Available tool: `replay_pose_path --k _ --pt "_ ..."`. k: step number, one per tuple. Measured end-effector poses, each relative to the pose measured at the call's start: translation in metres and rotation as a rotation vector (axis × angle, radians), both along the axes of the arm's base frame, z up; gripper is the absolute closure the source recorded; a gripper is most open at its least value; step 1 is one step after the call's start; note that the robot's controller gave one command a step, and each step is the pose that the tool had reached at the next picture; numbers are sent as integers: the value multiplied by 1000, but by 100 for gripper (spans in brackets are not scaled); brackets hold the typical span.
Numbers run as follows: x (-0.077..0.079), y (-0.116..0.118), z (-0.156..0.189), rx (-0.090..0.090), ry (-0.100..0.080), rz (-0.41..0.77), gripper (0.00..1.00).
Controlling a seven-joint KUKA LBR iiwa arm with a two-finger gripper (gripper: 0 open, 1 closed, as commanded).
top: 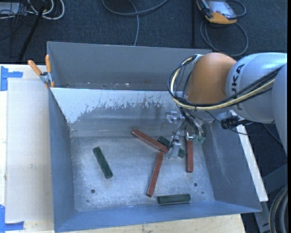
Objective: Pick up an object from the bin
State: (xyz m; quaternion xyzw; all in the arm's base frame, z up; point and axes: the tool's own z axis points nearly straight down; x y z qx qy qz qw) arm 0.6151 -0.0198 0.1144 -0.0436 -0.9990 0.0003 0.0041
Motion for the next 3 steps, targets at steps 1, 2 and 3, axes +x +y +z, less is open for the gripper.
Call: replay_pose_path --k 1,2,3 --pt "6 9 -47 1 0 -31 0" --pt "10 9 -39 0 -14 -31 100" --pt "-27 -71 107 -3 -17 2 100"
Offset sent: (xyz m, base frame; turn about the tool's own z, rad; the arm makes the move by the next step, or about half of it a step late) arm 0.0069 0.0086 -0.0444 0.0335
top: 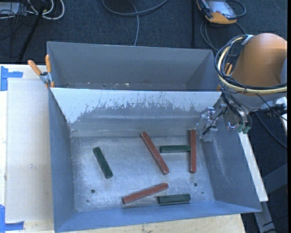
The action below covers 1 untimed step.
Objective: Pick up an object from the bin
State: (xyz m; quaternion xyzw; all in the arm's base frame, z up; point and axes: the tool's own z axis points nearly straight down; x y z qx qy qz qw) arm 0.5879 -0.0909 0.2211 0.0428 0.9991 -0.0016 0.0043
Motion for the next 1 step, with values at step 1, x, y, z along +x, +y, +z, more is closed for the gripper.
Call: replay_pose_path --k 1 --pt "-1 3 -5 4 7 3 0"
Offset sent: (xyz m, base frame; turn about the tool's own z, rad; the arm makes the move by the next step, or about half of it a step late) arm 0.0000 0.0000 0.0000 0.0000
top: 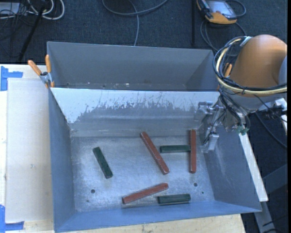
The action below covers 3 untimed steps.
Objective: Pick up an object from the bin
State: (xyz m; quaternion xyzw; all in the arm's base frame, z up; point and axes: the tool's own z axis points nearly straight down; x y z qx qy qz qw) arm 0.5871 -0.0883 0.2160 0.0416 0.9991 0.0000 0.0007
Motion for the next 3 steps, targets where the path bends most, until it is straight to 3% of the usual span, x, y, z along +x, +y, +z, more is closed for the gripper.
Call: replay_pose_path --k 1,2,3 --pt "0 0 0 0 0 -1 100" --pt "0 0 0 0 0 -1 0" --pt "17 -3 -139 2 7 214 0"
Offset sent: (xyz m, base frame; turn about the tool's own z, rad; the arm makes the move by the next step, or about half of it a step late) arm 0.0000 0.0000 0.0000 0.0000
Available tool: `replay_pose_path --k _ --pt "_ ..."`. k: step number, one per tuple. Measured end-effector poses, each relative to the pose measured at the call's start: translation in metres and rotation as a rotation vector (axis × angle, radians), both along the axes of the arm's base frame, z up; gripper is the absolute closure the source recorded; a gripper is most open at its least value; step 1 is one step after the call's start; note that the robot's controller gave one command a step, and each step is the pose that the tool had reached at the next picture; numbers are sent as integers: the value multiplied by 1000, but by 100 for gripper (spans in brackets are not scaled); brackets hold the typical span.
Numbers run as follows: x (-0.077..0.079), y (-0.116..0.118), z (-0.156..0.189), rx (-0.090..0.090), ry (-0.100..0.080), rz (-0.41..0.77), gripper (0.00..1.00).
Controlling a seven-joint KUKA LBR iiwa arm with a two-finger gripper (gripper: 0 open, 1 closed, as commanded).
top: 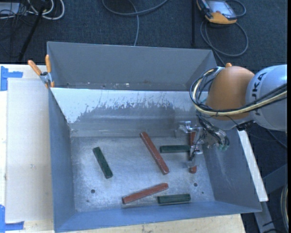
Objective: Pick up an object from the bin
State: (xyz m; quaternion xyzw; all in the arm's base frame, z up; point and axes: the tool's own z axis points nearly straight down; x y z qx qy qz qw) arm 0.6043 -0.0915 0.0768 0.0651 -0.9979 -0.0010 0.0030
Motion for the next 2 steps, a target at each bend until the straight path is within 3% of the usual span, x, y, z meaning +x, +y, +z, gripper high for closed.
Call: replay_pose_path --k 1,2 --pt "2 -1 4 -1 -7 -2 100" --pt "12 3 147 -3 -17 161 100"
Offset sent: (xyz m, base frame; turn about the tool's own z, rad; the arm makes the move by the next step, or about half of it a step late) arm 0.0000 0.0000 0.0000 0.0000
